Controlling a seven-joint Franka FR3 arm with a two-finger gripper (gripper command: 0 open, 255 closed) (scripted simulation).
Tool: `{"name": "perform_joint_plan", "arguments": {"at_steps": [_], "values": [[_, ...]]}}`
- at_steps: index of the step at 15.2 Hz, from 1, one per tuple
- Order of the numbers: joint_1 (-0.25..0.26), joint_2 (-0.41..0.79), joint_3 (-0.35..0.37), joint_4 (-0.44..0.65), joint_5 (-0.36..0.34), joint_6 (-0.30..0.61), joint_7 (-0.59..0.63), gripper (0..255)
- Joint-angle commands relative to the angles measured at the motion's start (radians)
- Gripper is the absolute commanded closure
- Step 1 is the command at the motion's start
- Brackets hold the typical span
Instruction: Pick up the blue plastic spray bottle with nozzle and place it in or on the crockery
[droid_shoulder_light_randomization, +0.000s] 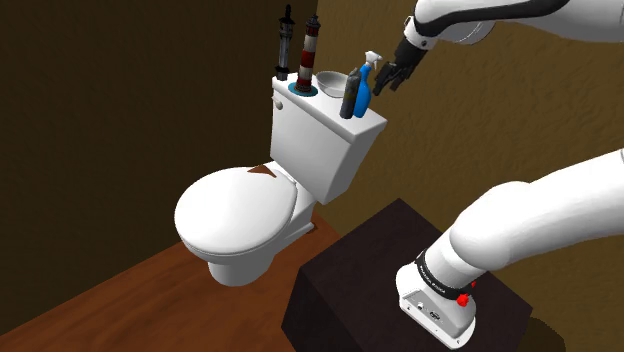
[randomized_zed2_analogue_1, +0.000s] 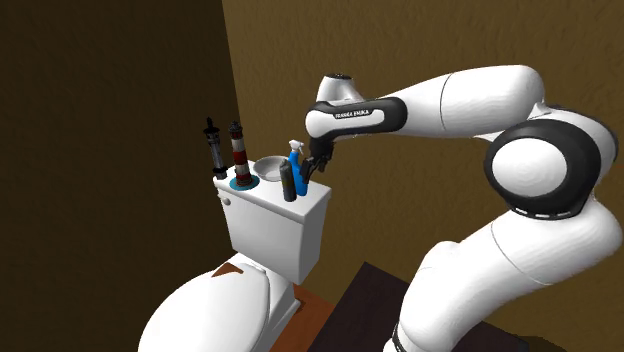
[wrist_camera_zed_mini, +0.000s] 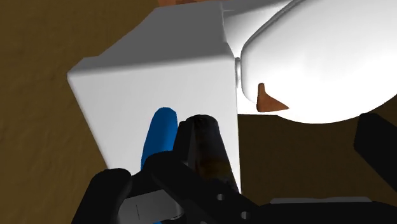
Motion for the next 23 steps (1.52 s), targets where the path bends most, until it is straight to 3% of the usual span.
{"name": "perform_joint_plan", "arguments": {"at_steps": [1, 6, 10, 18, 23], "values": [[0.006, 0.062, -0.038, 0.024, 0.030, 0.065, -0.045, 0], [0.033, 0.229, -0.127, 0.111, 0.159, 0.192, -0.177, 0], [0.042, 0.379, -0.181, 0.210, 0.321, 0.255, -0.316, 0], [0.043, 0.469, -0.172, 0.211, 0.410, 0.327, -0.375, 0], [0.043, 0.469, -0.172, 0.211, 0.410, 0.327, -0.375, 0]]}}
